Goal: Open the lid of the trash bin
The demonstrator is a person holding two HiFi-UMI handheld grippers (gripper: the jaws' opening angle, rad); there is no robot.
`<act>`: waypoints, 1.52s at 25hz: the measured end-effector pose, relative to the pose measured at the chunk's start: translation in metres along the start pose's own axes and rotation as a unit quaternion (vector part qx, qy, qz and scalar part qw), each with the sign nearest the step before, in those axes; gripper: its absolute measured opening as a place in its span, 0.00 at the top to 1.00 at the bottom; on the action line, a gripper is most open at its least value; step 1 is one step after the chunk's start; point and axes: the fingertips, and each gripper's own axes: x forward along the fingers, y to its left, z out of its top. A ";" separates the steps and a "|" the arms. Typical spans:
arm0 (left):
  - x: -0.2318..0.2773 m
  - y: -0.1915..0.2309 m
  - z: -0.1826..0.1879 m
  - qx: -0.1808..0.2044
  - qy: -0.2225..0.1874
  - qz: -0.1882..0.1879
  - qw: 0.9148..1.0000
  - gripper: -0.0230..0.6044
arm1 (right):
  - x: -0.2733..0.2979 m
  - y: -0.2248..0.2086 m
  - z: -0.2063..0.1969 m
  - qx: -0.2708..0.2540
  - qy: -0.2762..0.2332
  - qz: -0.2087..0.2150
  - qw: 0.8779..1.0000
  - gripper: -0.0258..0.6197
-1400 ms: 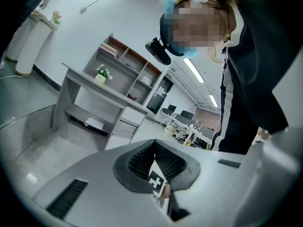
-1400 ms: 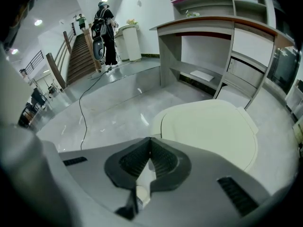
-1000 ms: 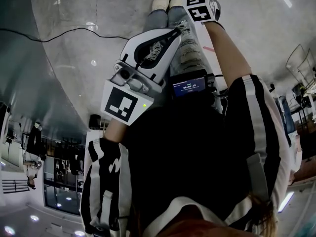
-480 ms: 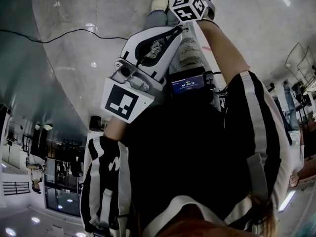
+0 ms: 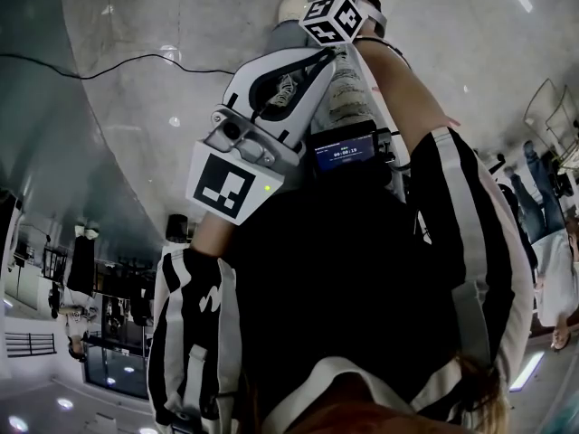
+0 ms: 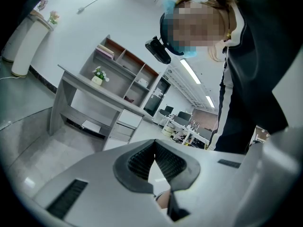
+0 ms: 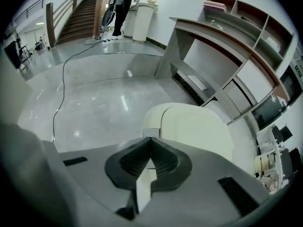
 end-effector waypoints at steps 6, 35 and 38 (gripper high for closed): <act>0.001 -0.003 -0.001 0.002 0.000 -0.005 1.000 0.96 | 0.003 0.002 -0.001 -0.034 0.013 -0.040 0.999 0.96; 0.004 -0.002 0.011 0.024 -0.004 -0.006 1.000 0.96 | -0.018 -0.030 0.017 0.093 -0.028 0.005 0.995 0.95; 0.004 -0.004 0.015 0.027 -0.005 -0.008 1.000 0.96 | -0.027 -0.032 0.024 0.094 -0.037 0.007 0.995 0.95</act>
